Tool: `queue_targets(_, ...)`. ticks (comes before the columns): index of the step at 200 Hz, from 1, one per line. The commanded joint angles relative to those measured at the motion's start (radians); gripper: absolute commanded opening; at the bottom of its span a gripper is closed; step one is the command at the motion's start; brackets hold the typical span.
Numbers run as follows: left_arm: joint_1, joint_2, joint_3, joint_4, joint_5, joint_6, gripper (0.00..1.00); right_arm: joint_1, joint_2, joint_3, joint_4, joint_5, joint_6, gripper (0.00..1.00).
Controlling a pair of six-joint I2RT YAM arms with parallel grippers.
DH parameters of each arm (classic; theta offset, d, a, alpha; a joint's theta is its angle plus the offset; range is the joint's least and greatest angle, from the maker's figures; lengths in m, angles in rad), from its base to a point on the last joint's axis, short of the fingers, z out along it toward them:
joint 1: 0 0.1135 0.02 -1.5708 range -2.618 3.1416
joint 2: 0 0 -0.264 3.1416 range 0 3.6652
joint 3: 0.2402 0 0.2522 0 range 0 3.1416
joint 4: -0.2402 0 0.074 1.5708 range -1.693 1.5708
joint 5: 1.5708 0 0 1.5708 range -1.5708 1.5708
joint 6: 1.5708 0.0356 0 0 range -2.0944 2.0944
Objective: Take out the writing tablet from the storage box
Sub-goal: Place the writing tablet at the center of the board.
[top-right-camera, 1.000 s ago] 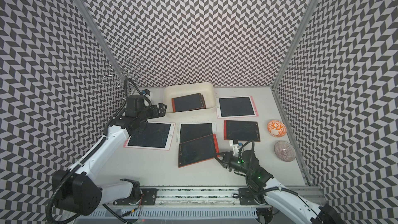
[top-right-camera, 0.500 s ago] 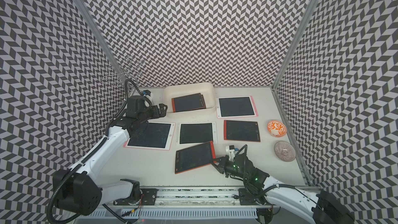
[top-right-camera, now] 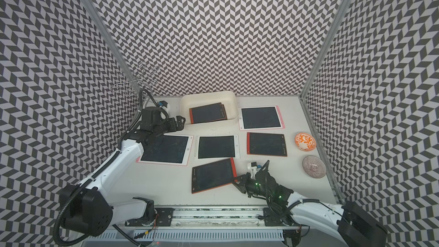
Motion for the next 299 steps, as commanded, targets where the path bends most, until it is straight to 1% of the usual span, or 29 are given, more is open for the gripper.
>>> queue_targets(1, -0.004, 0.006, -0.011, 0.026, 0.012, -0.001, 0.99, 0.01, 0.009, -0.017, -0.018, -0.007, 0.009, 0.2)
queue_targets(22, -0.004, 0.009, -0.011, 0.028, 0.014, 0.0, 0.99, 0.01, 0.011, -0.019, -0.024, -0.009, 0.013, 0.29)
queue_targets(81, -0.004, 0.014, -0.014, 0.029, 0.013, 0.002, 0.99, 0.012, 0.027, -0.006, -0.058, -0.02, 0.007, 0.34)
queue_targets(128, 0.0, 0.02, -0.012, 0.029, 0.014, 0.005, 0.99, 0.016, 0.068, 0.029, -0.09, -0.054, -0.023, 0.48)
queue_targets(144, 0.0, 0.023, -0.012, 0.029, 0.014, 0.005, 0.99, 0.018, 0.086, 0.042, -0.1, -0.063, -0.036, 0.5)
queue_targets(199, 0.009, 0.022, -0.011, 0.028, 0.016, 0.007, 0.99, 0.026, 0.115, 0.083, -0.13, -0.066, -0.062, 0.52)
queue_targets(236, 0.014, 0.027, -0.011, 0.027, 0.02, 0.006, 0.99, 0.034, 0.093, 0.108, -0.214, -0.052, -0.068, 0.65)
queue_targets(267, 0.017, 0.026, -0.009, 0.026, 0.019, 0.005, 0.99, 0.033, 0.075, 0.153, -0.294, -0.033, -0.09, 0.73)
queue_targets(282, 0.02, 0.027, -0.009, 0.026, 0.021, 0.005, 0.99, 0.033, 0.083, 0.189, -0.355, -0.022, -0.113, 0.78)
queue_targets(295, 0.021, 0.028, -0.008, 0.026, 0.026, 0.006, 0.99, 0.034, 0.1, 0.209, -0.405, -0.016, -0.134, 0.79)
queue_targets(299, 0.022, 0.028, -0.007, 0.025, 0.025, 0.005, 0.99, 0.033, 0.108, 0.245, -0.415, -0.016, -0.139, 0.8)
